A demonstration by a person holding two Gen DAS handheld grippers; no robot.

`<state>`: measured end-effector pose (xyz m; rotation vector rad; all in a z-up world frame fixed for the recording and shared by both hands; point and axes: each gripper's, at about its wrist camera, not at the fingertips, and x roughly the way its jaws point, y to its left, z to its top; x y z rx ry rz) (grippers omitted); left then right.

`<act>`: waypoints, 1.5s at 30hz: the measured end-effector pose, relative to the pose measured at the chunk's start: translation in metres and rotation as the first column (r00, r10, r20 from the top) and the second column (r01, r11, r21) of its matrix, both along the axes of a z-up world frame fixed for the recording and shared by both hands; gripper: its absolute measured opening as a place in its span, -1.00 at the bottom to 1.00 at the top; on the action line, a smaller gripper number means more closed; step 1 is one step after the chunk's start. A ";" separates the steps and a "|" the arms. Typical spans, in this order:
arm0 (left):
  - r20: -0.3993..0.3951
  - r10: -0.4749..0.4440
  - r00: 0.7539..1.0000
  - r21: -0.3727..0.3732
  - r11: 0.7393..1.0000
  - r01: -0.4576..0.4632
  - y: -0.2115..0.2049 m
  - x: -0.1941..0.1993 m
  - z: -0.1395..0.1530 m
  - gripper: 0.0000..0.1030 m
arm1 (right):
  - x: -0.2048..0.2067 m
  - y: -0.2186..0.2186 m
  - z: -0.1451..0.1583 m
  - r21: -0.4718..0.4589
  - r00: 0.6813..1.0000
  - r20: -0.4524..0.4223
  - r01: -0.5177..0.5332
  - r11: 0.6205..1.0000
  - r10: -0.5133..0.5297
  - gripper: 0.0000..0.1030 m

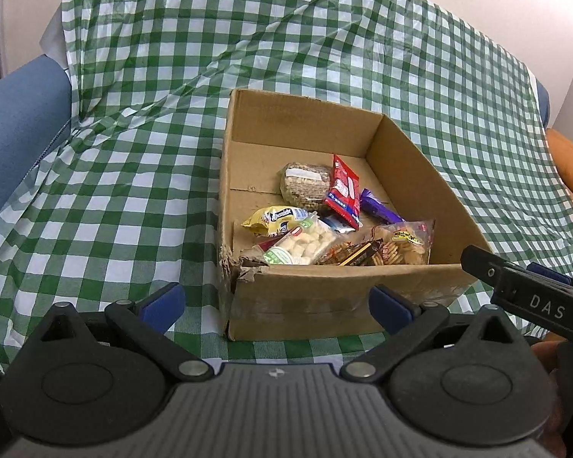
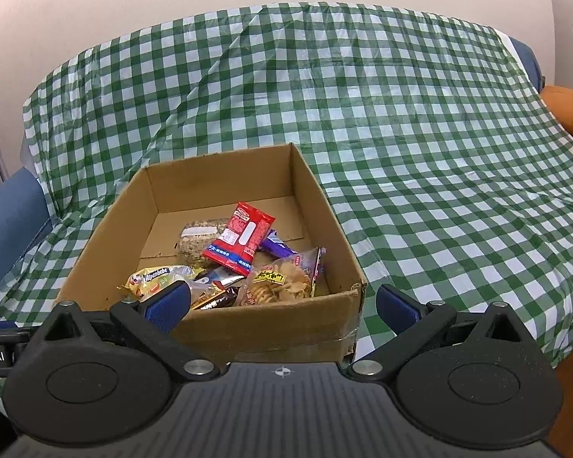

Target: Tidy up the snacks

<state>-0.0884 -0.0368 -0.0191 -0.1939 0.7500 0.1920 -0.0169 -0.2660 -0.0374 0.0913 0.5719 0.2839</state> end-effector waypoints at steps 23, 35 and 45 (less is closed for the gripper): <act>0.002 -0.021 1.000 0.028 0.999 0.021 -0.004 0.006 -0.003 0.99 | 0.004 0.000 -0.001 0.005 1.000 0.008 0.001 1.000 -0.001 0.99; 0.011 -0.036 0.999 0.039 0.999 0.035 -0.003 0.007 0.001 0.99 | 0.003 0.000 -0.002 0.006 1.000 0.011 0.000 1.000 0.000 0.99; 0.012 -0.049 0.999 0.041 0.998 0.049 -0.002 0.013 0.000 0.99 | 0.008 0.000 0.002 0.026 1.000 0.012 0.007 1.000 -0.008 0.99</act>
